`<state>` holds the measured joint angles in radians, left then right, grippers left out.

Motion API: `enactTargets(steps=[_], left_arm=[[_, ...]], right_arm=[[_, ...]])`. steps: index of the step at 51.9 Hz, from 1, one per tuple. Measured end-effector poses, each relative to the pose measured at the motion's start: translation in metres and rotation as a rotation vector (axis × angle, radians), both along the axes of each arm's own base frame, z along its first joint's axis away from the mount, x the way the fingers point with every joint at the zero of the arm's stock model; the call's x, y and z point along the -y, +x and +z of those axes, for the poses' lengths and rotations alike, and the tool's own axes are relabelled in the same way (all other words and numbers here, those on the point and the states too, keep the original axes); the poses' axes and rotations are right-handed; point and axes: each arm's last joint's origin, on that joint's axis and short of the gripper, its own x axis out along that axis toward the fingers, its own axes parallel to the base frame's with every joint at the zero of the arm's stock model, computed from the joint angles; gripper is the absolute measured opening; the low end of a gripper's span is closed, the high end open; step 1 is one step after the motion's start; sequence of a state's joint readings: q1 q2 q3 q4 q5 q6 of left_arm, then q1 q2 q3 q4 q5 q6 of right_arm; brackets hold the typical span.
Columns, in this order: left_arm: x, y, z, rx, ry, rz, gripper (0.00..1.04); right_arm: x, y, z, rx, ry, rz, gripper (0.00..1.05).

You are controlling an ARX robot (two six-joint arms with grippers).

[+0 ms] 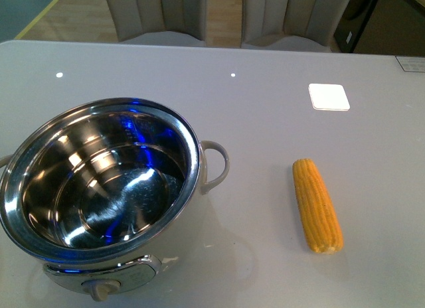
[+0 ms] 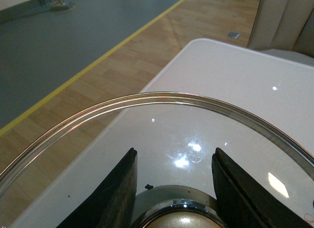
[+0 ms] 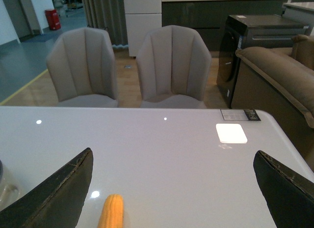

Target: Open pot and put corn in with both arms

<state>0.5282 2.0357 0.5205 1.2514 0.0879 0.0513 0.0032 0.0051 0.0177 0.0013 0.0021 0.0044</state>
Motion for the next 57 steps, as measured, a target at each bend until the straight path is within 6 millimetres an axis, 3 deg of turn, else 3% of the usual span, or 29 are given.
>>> enactTargets(steps=[26, 43, 57], left_arm=[[-0.011, 0.035, -0.088, -0.092, -0.041, -0.054, 0.4], [-0.01, 0.054, -0.123, -0.134, -0.017, -0.06, 0.4], [-0.009, 0.057, -0.135, -0.114, -0.027, -0.05, 0.4]], right_arm=[[0.0, 0.0, 0.0, 0.0, 0.0, 0.0, 0.96], [0.0, 0.0, 0.0, 0.0, 0.0, 0.0, 0.96], [0.0, 0.0, 0.0, 0.0, 0.0, 0.0, 0.96]])
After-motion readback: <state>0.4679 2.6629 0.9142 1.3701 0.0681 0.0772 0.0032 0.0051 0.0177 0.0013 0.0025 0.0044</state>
